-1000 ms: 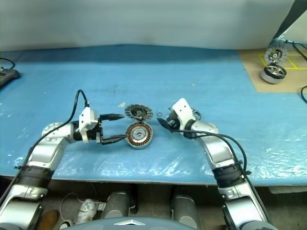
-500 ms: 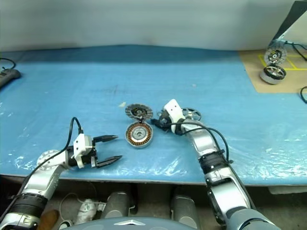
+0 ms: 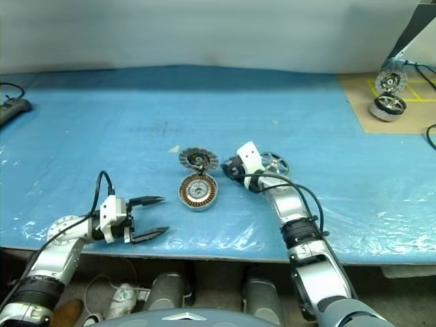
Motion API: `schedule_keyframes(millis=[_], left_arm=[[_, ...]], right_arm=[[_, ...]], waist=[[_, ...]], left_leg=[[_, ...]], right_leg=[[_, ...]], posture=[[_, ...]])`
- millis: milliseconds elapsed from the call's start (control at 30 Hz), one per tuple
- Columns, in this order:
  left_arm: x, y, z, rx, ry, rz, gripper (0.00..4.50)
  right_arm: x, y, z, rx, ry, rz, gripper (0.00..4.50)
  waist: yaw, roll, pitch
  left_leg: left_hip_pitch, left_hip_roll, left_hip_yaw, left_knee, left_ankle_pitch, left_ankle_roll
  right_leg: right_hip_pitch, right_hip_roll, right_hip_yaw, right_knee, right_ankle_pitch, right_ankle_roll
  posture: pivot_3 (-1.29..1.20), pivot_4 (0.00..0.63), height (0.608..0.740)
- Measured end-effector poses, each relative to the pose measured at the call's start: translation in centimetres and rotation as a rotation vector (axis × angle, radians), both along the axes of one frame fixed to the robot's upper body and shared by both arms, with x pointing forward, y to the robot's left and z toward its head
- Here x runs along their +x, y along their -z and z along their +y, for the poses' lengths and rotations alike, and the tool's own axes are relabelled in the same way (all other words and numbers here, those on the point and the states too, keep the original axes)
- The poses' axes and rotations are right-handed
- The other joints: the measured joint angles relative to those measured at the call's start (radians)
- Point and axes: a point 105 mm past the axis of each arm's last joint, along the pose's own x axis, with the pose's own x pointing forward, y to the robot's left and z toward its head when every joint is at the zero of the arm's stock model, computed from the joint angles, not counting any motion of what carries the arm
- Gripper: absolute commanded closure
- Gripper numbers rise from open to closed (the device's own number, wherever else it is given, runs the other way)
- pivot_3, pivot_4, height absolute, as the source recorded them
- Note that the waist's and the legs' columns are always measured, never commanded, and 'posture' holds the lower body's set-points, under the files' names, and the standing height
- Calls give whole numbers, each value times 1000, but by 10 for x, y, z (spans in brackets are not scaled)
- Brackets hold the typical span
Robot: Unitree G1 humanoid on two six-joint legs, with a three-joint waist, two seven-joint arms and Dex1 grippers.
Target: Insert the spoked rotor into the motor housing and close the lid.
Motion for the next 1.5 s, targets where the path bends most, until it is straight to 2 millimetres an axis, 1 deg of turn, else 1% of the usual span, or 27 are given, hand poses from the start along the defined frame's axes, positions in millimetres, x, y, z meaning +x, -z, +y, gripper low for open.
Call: schedule_keyframes(millis=[167,300,367,467,567,633,733,867,933,1067,1100,1233,1300,1367,1500], left_arm=[[-3,0,7,12,24,0,339],[-5,0,7,7,32,-1,339],[-5,-1,7,2,35,-2,339],[-5,-1,7,0,35,-4,339],[-3,-3,6,0,38,-12,339],[-2,-5,6,0,40,-17,339],[-1,-6,5,0,41,-22,339],[0,-7,5,-1,42,-25,339],[0,-7,5,-1,42,-26,339],[2,-9,1,-11,46,-57,339],[3,-10,0,-13,48,-66,339],[4,-10,0,-9,47,-74,339],[4,-9,0,-5,49,-79,339],[4,-10,0,-5,49,-80,339],[4,-9,1,-4,41,-76,339]], right_arm=[[-7,-3,2,-7,-5,-5,3953],[-16,-5,-4,-21,4,3,3953],[-24,-9,-11,-29,3,3,3953],[-35,-20,-20,-25,-2,-4,3953],[-47,-37,-29,-19,-29,-16,3953],[-56,-45,-32,-19,-62,-16,3953],[-68,-50,-32,1,-105,17,3953],[-90,-51,-23,84,-220,130,3953],[-95,-51,-19,103,-259,163,3953],[-92,-45,-3,87,-321,194,3953],[-91,-46,3,82,-346,192,3953],[-80,-52,14,51,-394,159,3953],[-76,-54,24,45,-422,143,3953],[-77,-53,32,33,-455,139,3953],[-78,-48,39,36,-477,167,3953]], waist=[[0,0,0],[3,0,0],[6,0,0],[8,0,0],[8,0,0],[8,0,0],[9,0,0],[10,0,0],[10,0,0],[8,0,0],[7,0,0],[7,0,0],[6,0,0],[6,0,0],[7,0,0]], left_leg=[[0,0,1,-2,0,0],[-2,0,1,-2,0,0],[-3,0,1,-3,0,0],[-3,0,1,-3,0,0],[-2,0,1,-3,0,0],[-2,0,1,-3,0,0],[-2,0,1,-3,0,0],[-2,0,1,-3,0,0],[-2,0,1,-3,0,0],[-2,0,1,-2,0,0],[-2,0,1,-2,0,0],[-3,0,1,-3,0,0],[-3,0,1,-3,0,-1],[-3,0,1,-3,0,0],[-4,0,1,-2,0,0]], right_leg=[[-2,0,0,0,0,0],[-2,0,0,-2,0,0],[-3,0,0,-2,0,0],[-4,0,0,-2,0,0],[-4,0,0,-2,0,0],[-4,0,0,-2,0,0],[-4,0,0,-2,0,0],[-4,0,0,-2,0,0],[-4,0,0,-2,0,0],[-4,0,0,-1,0,0],[-4,0,0,-1,0,0],[-4,0,0,-2,0,0],[-4,0,0,-1,0,0],[-4,0,0,-2,0,0],[-4,0,0,-1,0,0]], posture=[[0,150,740],[0,150,740],[0,150,740],[0,150,740],[0,150,740],[0,150,740],[0,150,740],[0,150,740],[0,150,740],[0,150,740],[0,150,740],[0,150,740],[0,150,740],[0,150,740],[0,150,740]])
